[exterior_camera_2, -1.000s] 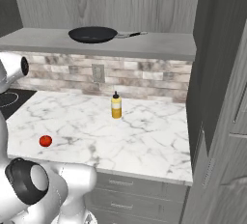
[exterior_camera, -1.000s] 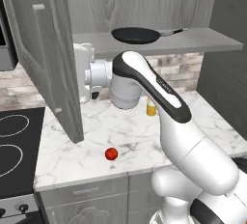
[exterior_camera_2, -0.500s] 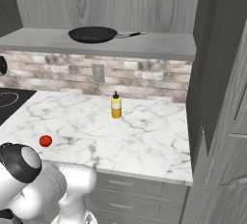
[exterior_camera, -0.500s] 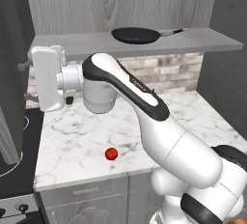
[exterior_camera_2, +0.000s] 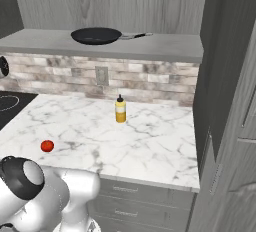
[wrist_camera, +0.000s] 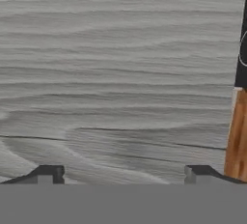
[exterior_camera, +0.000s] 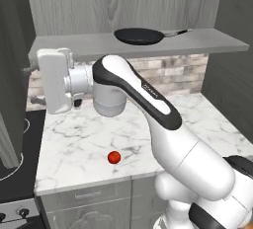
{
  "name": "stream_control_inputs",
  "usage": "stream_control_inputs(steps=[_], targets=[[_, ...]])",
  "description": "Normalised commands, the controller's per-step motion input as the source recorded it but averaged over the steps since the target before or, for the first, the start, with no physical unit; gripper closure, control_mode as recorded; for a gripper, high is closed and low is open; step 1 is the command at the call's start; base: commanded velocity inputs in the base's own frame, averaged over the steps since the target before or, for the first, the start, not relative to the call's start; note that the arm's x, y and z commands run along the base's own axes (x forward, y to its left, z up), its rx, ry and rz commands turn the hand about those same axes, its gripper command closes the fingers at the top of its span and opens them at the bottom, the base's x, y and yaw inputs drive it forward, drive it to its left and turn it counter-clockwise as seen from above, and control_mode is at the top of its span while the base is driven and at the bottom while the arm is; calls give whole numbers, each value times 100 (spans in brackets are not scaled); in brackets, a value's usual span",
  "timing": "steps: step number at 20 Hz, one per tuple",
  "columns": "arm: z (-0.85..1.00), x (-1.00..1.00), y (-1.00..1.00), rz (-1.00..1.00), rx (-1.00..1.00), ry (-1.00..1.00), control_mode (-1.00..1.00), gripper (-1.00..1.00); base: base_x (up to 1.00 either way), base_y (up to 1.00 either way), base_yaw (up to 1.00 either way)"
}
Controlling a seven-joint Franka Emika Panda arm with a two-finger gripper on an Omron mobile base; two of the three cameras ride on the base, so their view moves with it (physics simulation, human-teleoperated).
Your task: Pick the pan from the cabinet and place it on the stove. Then turn on the stove burner for the pan.
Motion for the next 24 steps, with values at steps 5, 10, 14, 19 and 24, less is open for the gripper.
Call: stream_control_inputs(steps=[5, 10, 14, 19, 24], targets=[[0, -27, -43, 0, -1, -23, -100, -100, 0, 0, 0], [2, -9, -51, 0, -1, -23, -100, -100, 0, 0, 0], [4, 0, -54, 0, -2, -23, -100, -100, 0, 0, 0], [7, 0, -49, 0, -4, -25, -100, -100, 0, 0, 0], [11, 0, -46, 0, -4, -24, -100, -100, 0, 0, 0]])
